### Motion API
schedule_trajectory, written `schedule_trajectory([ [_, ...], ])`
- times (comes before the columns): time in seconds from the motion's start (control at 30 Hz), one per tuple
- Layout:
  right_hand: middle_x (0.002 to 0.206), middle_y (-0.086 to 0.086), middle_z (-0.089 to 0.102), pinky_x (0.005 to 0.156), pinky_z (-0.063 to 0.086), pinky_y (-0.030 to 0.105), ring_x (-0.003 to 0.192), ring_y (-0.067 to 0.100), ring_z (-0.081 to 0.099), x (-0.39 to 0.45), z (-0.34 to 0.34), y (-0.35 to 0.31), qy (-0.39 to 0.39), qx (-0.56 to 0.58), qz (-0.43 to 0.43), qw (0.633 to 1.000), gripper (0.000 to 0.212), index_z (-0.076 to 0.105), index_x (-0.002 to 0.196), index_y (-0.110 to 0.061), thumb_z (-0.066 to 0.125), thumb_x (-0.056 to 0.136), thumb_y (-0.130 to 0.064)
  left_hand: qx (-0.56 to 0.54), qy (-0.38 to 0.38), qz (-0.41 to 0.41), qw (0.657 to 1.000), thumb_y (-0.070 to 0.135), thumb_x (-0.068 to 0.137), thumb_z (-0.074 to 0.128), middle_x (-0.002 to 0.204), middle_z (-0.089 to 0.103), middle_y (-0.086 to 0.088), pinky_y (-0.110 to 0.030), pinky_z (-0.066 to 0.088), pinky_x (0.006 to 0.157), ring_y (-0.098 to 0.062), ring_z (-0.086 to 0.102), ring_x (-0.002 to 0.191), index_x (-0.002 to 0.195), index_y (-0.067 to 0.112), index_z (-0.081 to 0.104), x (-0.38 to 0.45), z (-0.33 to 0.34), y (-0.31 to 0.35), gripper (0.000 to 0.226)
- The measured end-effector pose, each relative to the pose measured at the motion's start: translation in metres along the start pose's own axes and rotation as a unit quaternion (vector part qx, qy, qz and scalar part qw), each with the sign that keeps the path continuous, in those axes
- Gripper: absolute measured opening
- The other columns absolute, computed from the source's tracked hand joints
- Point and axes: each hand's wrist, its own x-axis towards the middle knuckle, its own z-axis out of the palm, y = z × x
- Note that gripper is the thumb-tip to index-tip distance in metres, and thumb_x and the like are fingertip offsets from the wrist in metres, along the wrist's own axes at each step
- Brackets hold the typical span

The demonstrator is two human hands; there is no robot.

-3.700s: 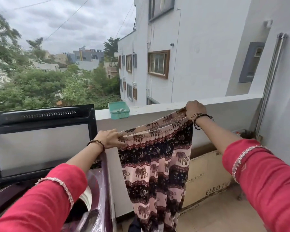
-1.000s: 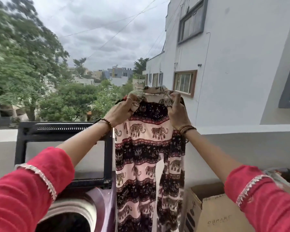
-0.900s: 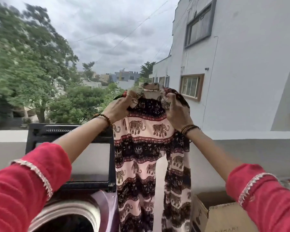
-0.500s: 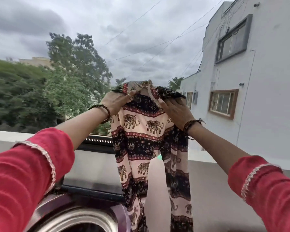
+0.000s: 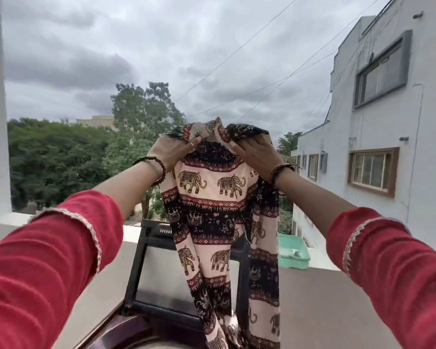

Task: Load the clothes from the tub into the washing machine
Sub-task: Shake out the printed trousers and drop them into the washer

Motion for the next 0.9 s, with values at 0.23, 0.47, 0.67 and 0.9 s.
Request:
schedule_trajectory([
  [0.23,0.113,-0.013,0.067,0.098,0.043,0.03,0.107,0.007,0.062,0.063,-0.037,-0.008,-0.027,-0.026,0.008,0.999,0.073,0.058,0.123,-0.034,0.082,0.054,-0.03,-0.003,0.031,-0.012,0.999,-0.009,0.092,0.043,0.061,0.029,-0.001,-0.018,0.029,0.038,-0.009,0.029,0.045,0.15,0.027,-0.005,0.016,0.003,-0.061,0.084],
  [0.47,0.106,-0.014,0.069,0.094,0.046,0.029,0.101,0.01,0.065,0.14,-0.065,0.0,-0.061,-0.063,0.012,0.996,0.079,0.062,0.118,-0.034,0.087,0.043,-0.031,-0.011,0.08,-0.014,0.997,-0.004,0.095,0.038,0.061,0.03,-0.001,-0.021,0.041,0.046,-0.01,0.029,0.047,0.15,0.026,0.006,0.029,0.021,-0.131,0.071],
  [0.67,0.132,0.001,0.056,0.104,0.037,0.035,0.123,0.02,0.051,0.184,-0.103,0.013,-0.021,-0.086,0.041,0.995,0.072,0.033,0.143,-0.02,0.066,0.08,-0.014,-0.012,0.195,0.016,0.981,-0.007,0.093,0.036,0.06,0.024,0.0,-0.033,0.056,0.078,-0.013,0.035,0.055,0.15,0.029,0.008,0.049,0.015,-0.183,0.073],
  [0.9,0.146,0.016,0.038,0.11,0.026,0.045,0.135,0.03,0.035,0.22,-0.121,0.037,-0.008,-0.066,0.069,0.995,0.07,0.011,0.149,-0.01,0.047,0.09,0.002,-0.004,0.258,0.034,0.965,-0.011,0.089,0.042,0.063,0.032,-0.001,-0.027,0.053,0.066,-0.013,0.035,0.056,0.149,0.028,0.01,0.065,-0.005,-0.22,0.079],
])
